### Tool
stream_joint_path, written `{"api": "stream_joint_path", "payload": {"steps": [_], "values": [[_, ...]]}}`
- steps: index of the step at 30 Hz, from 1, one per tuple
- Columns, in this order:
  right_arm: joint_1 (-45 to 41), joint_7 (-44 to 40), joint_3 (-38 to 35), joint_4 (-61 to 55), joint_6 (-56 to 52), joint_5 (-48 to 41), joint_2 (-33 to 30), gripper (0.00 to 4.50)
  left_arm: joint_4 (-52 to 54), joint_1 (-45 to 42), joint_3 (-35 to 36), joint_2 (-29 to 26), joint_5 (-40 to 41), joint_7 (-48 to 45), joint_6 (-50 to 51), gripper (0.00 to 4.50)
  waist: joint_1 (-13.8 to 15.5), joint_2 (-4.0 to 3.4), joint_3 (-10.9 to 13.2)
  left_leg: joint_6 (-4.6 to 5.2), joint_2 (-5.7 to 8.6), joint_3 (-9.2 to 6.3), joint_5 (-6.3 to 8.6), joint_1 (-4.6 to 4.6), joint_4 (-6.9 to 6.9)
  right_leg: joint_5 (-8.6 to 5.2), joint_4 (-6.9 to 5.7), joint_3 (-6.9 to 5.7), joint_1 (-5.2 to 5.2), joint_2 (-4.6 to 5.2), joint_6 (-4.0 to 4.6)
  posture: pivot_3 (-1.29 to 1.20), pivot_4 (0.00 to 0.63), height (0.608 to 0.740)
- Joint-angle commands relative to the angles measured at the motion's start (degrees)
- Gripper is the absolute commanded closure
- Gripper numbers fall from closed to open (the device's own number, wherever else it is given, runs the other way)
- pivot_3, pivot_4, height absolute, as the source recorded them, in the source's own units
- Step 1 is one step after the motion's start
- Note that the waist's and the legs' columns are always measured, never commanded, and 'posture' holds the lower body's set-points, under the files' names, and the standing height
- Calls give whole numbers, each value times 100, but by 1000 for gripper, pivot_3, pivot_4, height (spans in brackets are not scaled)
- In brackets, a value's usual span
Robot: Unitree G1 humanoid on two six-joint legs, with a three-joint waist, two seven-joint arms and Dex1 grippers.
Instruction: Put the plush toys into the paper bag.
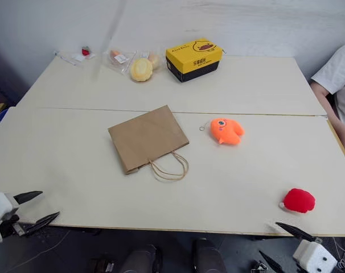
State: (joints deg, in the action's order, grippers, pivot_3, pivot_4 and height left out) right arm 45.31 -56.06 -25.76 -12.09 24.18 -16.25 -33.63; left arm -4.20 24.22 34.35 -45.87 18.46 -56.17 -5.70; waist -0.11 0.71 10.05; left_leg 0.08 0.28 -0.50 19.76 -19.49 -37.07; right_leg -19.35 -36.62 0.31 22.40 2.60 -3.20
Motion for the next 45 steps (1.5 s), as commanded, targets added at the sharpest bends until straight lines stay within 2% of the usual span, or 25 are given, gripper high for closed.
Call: {"api": "stream_joint_path", "payload": {"steps": [1,4,6,9,11,14,18,23,25,30,35,43,45], "values": [[-64,70,79,-84,0,-46,8,0,194,-31,73,-88,180,-127,44,13,-1,0,0,0,0,0,0,0,1,0,0,-1,1,0,0,0,150,740],[-134,123,177,-212,-78,-120,39,0,523,-49,49,-137,507,-325,527,13,-4,0,0,-1,0,1,0,0,-1,0,0,0,0,0,0,0,150,740],[-285,-118,398,-541,-79,-759,103,0,976,-269,-159,-332,968,-545,1253,13,-5,1,0,-1,0,0,0,1,-1,0,-2,-1,-1,0,0,0,150,740],[-569,409,380,-1008,-854,-1274,174,0,1571,-713,-570,-728,1604,-686,2500,13,4,-3,2,-5,-1,-1,-3,6,-12,0,-24,-2,-3,2,0,0,150,740],[-763,494,443,-1293,-992,-1542,247,0,1948,-1099,-937,-956,1808,-749,3010,13,10,-8,0,-4,-1,0,-4,5,-19,0,-29,-2,-5,5,0,0,150,740],[-1182,881,645,-1835,-1244,-1681,386,0,2190,-2144,-1753,-1003,1702,-705,3228,13,6,-19,3,-8,0,-1,-6,7,-12,0,-28,-6,-3,4,0,0,150,740],[-1649,1360,952,-2233,-1555,-1545,586,0,1895,-3628,-2926,-541,1123,-629,3042,13,-1,-18,2,-23,1,-2,-13,3,-13,1,-38,-7,4,-6,-3,0,150,740],[-1869,1602,1330,-2293,-1710,-1248,766,0,1041,-5035,-4320,250,101,-710,2622,13,1,-16,3,-30,2,5,-18,-2,-21,3,-45,-1,9,-19,-7,0,150,740],[-1883,1640,1388,-2285,-1718,-1180,803,0,727,-5393,-4652,479,-149,-791,2545,13,3,-15,3,-31,2,5,-19,-8,-35,4,-51,0,12,-22,-9,0,150,740],[-1807,1683,1457,-2237,-1669,-1037,877,0,169,-5943,-5020,898,-497,-897,2455,13,-9,-14,3,-31,-1,6,-19,-24,-61,3,-69,3,23,-28,-11,0,150,740],[-1664,1784,1511,-2301,-1675,-863,961,0,24,-6262,-5208,1230,-524,-953,2979,13,4,-13,4,-31,-1,4,-18,-31,-84,0,-82,2,23,-25,-15,0,150,740],[-1640,2003,1590,-2555,-1840,-816,992,0,-413,-6477,-5517,1536,-1035,-940,2626,13,0,-13,4,-34,0,0,-20,-34,-94,0,-88,1,24,-26,-16,0,150,740],[-1654,2052,1559,-2605,-1904,-846,967,0,-505,-6487,-5526,1622,-1101,-927,2532,398,6,-13,4,-38,0,0,-23,-35,-96,0,-88,1,24,-25,-16,0,150,740]]}}
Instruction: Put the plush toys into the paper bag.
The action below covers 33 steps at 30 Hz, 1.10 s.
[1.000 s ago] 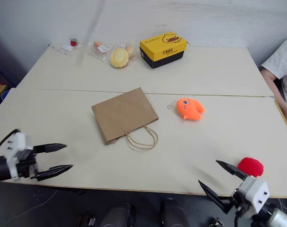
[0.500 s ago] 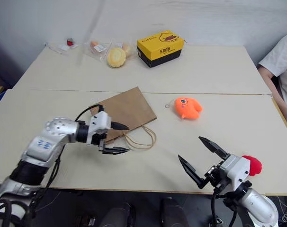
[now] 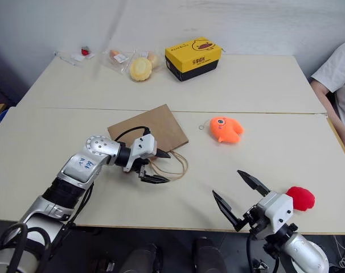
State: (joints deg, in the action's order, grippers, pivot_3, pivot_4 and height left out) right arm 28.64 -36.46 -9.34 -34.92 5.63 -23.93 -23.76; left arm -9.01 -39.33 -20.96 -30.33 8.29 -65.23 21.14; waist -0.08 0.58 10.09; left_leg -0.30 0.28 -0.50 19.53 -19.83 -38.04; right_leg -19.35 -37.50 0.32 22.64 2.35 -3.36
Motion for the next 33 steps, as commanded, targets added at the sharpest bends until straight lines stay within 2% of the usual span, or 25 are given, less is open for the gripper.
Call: {"api": "stream_joint_path", "payload": {"steps": [1,8,13,21,24,27,33], "values": [[22,109,-99,-352,-81,-90,-29,0,-79,-144,6,131,-98,-12,-173,617,3,0,0,0,0,0,0,0,-1,0,0,0,0,0,0,0,150,740],[65,206,-69,-556,-269,-81,-31,0,-229,-198,14,320,-166,-79,-183,2816,-1,0,0,-1,0,-3,-1,-5,-4,0,0,-2,0,0,-1,0,150,740],[1,258,-99,-597,-362,-90,-29,0,-365,-182,-118,245,-476,-145,-587,2816,3,0,0,-4,0,-3,-2,-4,-4,-1,-1,-2,1,0,-1,0,150,740],[-60,269,-313,-438,-259,-83,-7,0,-254,-141,54,402,-316,-193,-412,2816,4,0,0,-14,1,-3,-8,-10,-6,-1,-1,-2,2,1,-2,0,150,740],[38,205,-288,-430,-209,-48,15,0,-221,-82,26,316,-371,-284,-495,3405,4,0,0,-14,1,-4,-8,-12,-7,-1,-1,-3,4,0,-2,0,150,740],[-4,212,-290,-406,-215,-46,12,0,-254,-107,72,319,-358,-287,-529,4363,-2,0,0,-15,1,-4,-8,-13,-6,-1,-2,-3,6,0,-2,0,150,740],[-242,401,-268,-455,-407,-244,107,0,-531,-261,330,467,-168,-267,-764,4453,4,0,0,-15,1,-7,-8,-16,-8,-1,-2,-5,7,0,-2,0,150,740]]}}
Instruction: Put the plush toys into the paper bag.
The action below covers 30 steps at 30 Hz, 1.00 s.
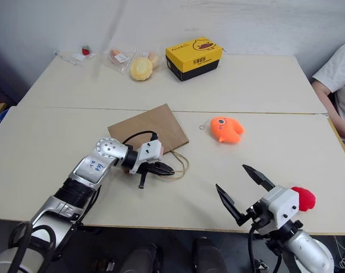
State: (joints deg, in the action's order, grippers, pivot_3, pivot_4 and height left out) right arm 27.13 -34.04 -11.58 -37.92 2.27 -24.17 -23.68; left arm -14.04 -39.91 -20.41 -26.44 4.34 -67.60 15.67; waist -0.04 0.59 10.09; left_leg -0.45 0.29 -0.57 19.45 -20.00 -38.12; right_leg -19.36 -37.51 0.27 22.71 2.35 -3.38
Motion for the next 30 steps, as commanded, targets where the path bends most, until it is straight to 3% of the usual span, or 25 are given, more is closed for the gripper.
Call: {"api": "stream_joint_path", "payload": {"steps": [1,5,10,18,23,30], "values": [[-149,173,-23,-177,-130,-273,97,0,-44,-251,422,133,416,-135,-298,4453,1,0,0,0,0,-1,0,-1,-2,0,-1,-1,0,0,0,0,150,740],[-649,117,156,-138,-463,-398,-29,0,409,-481,1356,278,1957,-750,476,4453,-11,3,2,-3,0,-4,-2,-17,-13,1,-6,-6,13,1,-1,0,150,740],[-1573,131,620,215,-1042,-3,-308,0,684,-623,1807,87,2692,-760,1463,4453,-37,0,0,-6,0,-5,-3,-14,-13,0,-11,-5,14,-1,-1,0,150,740],[-3120,-235,1910,1090,-1455,664,-344,2705,1135,-390,2160,263,3277,41,2409,4500,-11,5,3,-9,2,-15,-7,-26,-20,0,-12,-10,23,0,-1,0,150,740],[-3933,-74,2407,1941,-1311,1145,145,4484,1475,-231,2180,392,3476,378,2688,4500,-18,6,3,-12,4,-14,-8,-36,-21,1,-22,-8,40,1,-1,0,150,740],[-4528,130,2707,2932,-959,1787,635,4484,1708,-158,2255,435,3737,668,2938,4500,-24,6,2,-19,4,-12,-12,-74,-42,1,-34,-6,82,1,-1,0,150,740]]}}
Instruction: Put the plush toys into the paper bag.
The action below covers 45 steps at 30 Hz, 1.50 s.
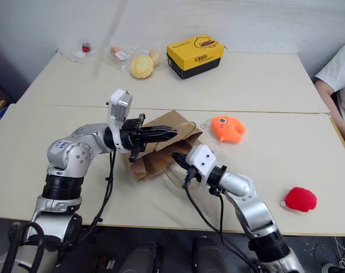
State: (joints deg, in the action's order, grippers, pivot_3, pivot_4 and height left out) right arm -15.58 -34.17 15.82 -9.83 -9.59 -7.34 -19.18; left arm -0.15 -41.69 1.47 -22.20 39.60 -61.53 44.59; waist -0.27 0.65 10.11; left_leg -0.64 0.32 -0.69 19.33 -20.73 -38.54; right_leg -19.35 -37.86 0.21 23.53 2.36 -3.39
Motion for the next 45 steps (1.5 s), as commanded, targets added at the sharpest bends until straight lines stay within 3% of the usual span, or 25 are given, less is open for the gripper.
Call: {"api": "stream_joint_path", "payload": {"steps": [1,11,19,29,33,45], "values": [[-347,151,-42,229,254,136,252,4484,349,29,86,31,253,116,82,4500,-8,0,0,0,0,0,0,-3,-4,0,-2,1,3,0,0,0,150,740],[-1189,213,136,1652,441,573,847,4484,479,65,145,413,723,590,488,4500,-40,0,0,-1,0,-12,1,-39,-40,0,-14,-11,22,1,-1,0,150,740],[-1091,154,125,2242,892,741,860,4484,197,-131,781,503,1300,1062,742,4500,-129,0,0,-2,0,-15,1,-41,-43,1,-15,-14,21,2,-2,0,150,740],[-880,-23,262,2269,431,977,658,4484,-252,-513,1806,454,2357,1748,1179,4500,-132,4,-4,-3,-1,-17,2,-38,-47,1,-17,-15,18,2,-3,0,150,740],[-703,-147,405,2091,414,1223,323,4484,-456,-633,1997,286,2231,1749,856,4500,-114,7,-6,-4,1,-20,2,-37,-49,3,-12,-19,13,5,-6,0,150,740],[-566,-102,236,1753,330,1061,268,4484,-475,-673,1774,69,2049,1566,421,4500,-117,10,-7,-5,3,-26,3,-36,-50,4,-7,-23,8,6,-8,0,150,740]]}}
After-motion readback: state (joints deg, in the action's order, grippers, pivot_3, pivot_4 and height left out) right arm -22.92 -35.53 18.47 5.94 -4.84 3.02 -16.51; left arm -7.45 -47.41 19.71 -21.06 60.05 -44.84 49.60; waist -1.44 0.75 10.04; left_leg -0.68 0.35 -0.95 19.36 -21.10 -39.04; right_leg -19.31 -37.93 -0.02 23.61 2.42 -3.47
